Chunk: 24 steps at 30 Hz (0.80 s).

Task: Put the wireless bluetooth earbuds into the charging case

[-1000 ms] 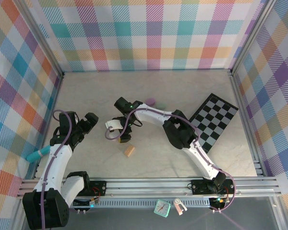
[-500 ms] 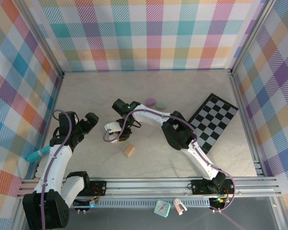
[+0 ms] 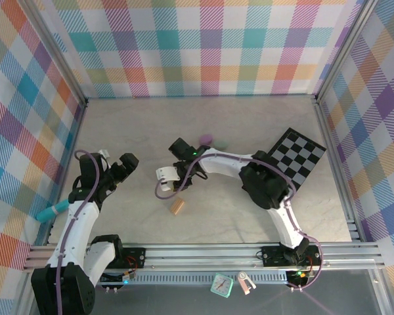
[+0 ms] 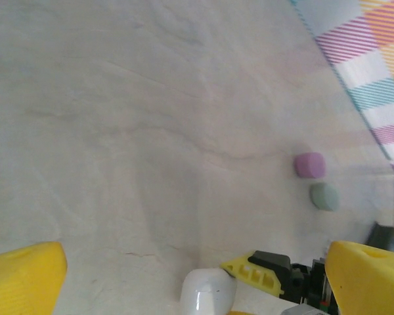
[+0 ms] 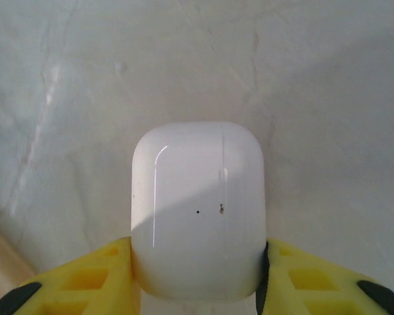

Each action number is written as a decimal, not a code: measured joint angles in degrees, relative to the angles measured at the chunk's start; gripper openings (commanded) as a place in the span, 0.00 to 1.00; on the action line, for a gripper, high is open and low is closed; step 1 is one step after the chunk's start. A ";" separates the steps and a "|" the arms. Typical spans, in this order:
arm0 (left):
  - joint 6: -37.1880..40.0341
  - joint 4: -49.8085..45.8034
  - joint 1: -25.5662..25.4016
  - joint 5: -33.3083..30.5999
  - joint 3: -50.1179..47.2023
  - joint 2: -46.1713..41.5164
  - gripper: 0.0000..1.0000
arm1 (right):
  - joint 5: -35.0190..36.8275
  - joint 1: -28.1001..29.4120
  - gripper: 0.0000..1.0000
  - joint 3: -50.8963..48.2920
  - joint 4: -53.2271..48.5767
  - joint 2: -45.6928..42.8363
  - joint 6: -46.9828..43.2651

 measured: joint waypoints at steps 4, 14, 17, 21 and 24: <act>-0.09 7.87 -3.76 5.25 -2.05 -0.26 0.93 | 3.21 -2.16 0.41 -8.74 5.38 -8.50 1.66; 1.70 22.58 -17.27 14.69 -2.62 5.60 0.73 | 6.51 -5.62 0.41 -20.02 9.68 -25.35 2.97; 2.45 24.81 -21.59 15.93 -2.43 8.98 0.66 | 6.27 -5.60 0.41 -21.75 9.68 -28.85 3.15; 2.97 27.67 -25.18 17.94 -1.77 13.20 0.58 | 4.96 -5.60 0.41 -23.17 9.68 -32.46 3.58; 3.15 29.42 -26.67 19.23 -1.09 15.58 0.55 | 3.50 -5.60 0.41 -24.17 9.68 -34.93 4.28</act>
